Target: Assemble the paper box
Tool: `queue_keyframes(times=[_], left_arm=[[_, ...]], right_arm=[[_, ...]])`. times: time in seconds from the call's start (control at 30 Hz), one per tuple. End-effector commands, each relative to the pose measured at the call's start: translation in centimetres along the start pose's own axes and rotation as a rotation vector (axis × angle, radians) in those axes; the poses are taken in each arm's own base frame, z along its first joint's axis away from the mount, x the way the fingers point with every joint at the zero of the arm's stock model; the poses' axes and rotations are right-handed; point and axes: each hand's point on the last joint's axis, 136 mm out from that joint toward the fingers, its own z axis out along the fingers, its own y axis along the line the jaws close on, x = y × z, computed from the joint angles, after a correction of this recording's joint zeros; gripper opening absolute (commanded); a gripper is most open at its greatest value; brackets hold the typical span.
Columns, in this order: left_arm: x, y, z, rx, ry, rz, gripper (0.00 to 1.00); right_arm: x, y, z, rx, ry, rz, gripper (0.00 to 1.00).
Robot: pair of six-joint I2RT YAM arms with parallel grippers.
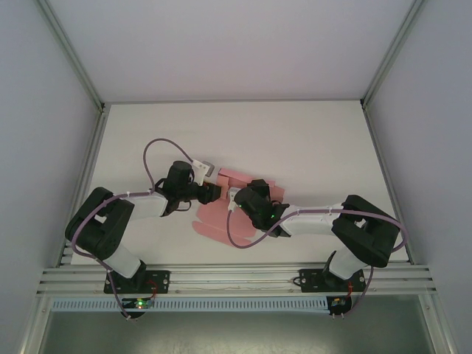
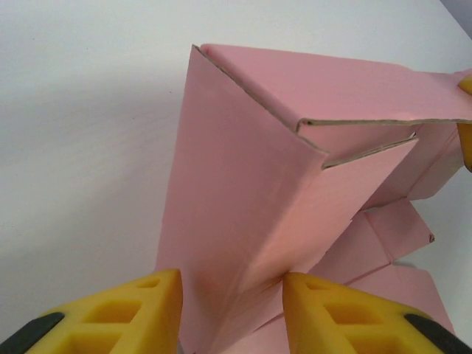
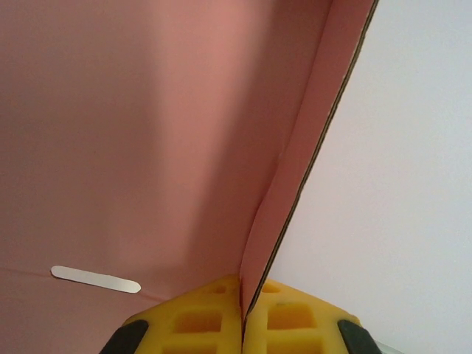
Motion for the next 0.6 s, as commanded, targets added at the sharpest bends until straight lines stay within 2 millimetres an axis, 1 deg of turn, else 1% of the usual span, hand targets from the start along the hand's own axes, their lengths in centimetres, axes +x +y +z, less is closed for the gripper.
queue_keyframes(times=[0.0, 0.13, 0.23, 0.3, 0.4, 0.5, 0.57], left_arm=[[-2.1, -0.4, 0.1, 0.012, -0.055, 0.052, 0.4], [-2.3, 0.4, 0.2, -0.037, -0.071, 0.055, 0.4], [-2.2, 1.6, 0.6, -0.143, -0.079, 0.073, 0.39], [-2.2, 2.0, 0.8, -0.2, -0.09, 0.099, 0.38], [-2.4, 2.0, 1.1, -0.238, -0.116, 0.139, 0.34], [-2.5, 2.2, 1.3, -0.266, -0.121, 0.147, 0.24], [-2.3, 2.7, 1.4, -0.294, -0.114, 0.147, 0.21]], right_arm=[[-0.3, 3.6, -0.2, -0.114, -0.037, -0.105, 0.0], [-0.6, 3.8, -0.4, -0.117, -0.046, -0.11, 0.0], [-0.8, 4.0, -0.6, -0.115, -0.044, -0.123, 0.0], [-0.7, 4.4, -0.9, -0.122, -0.042, -0.131, 0.0], [-0.8, 4.5, -1.1, -0.129, -0.042, -0.131, 0.0], [-0.8, 4.4, -1.1, -0.129, -0.041, -0.127, 0.0], [-0.8, 4.4, -1.1, -0.13, -0.039, -0.126, 0.0]])
